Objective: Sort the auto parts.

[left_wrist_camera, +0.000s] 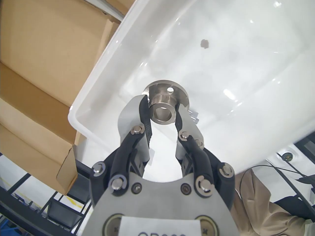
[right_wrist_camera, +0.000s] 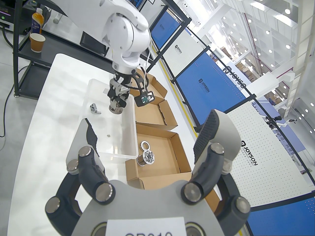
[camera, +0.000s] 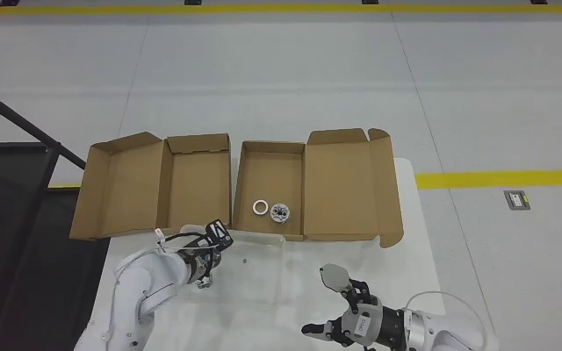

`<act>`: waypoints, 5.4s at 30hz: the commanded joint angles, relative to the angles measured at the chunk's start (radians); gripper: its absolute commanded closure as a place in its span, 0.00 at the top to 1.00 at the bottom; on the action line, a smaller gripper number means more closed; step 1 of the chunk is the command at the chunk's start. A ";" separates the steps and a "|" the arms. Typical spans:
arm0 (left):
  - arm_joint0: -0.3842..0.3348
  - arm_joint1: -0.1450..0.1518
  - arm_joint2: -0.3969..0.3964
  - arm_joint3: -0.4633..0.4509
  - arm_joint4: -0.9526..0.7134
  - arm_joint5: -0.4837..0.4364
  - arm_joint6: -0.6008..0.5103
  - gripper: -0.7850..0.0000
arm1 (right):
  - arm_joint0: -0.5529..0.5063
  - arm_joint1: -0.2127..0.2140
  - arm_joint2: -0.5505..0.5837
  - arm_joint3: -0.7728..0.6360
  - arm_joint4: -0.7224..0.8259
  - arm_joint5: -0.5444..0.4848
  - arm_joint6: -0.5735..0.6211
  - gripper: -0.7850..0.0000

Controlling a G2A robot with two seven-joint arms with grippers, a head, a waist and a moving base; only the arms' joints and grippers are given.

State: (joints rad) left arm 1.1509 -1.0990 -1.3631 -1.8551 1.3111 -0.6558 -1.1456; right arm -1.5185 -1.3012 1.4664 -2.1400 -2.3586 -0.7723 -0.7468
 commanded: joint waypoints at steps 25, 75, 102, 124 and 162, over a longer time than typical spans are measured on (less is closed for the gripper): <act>0.163 0.035 -0.405 -0.103 -0.283 0.017 0.304 0.00 | 0.000 0.000 0.000 0.000 0.000 0.000 0.000 1.00; -0.948 -0.234 0.434 1.470 -0.084 0.453 0.404 0.63 | 0.000 0.000 0.000 0.000 0.000 0.000 0.000 1.00; -0.623 -0.004 0.006 0.753 -0.310 0.018 0.270 0.82 | 0.000 0.000 0.000 0.000 0.000 0.000 0.000 1.00; 0.004 0.162 -0.012 -0.102 -0.005 -0.165 0.146 1.00 | 0.000 0.000 0.000 0.000 0.000 0.000 0.000 1.00; -0.162 0.207 0.302 0.225 0.175 -0.352 0.334 0.73 | 0.000 0.000 0.000 0.000 0.000 0.000 0.000 1.00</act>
State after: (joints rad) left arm 1.0000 -0.8910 -1.0732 -1.6430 1.4898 -1.0109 -0.8093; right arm -1.5185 -1.3012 1.4664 -2.1400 -2.3586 -0.7723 -0.7468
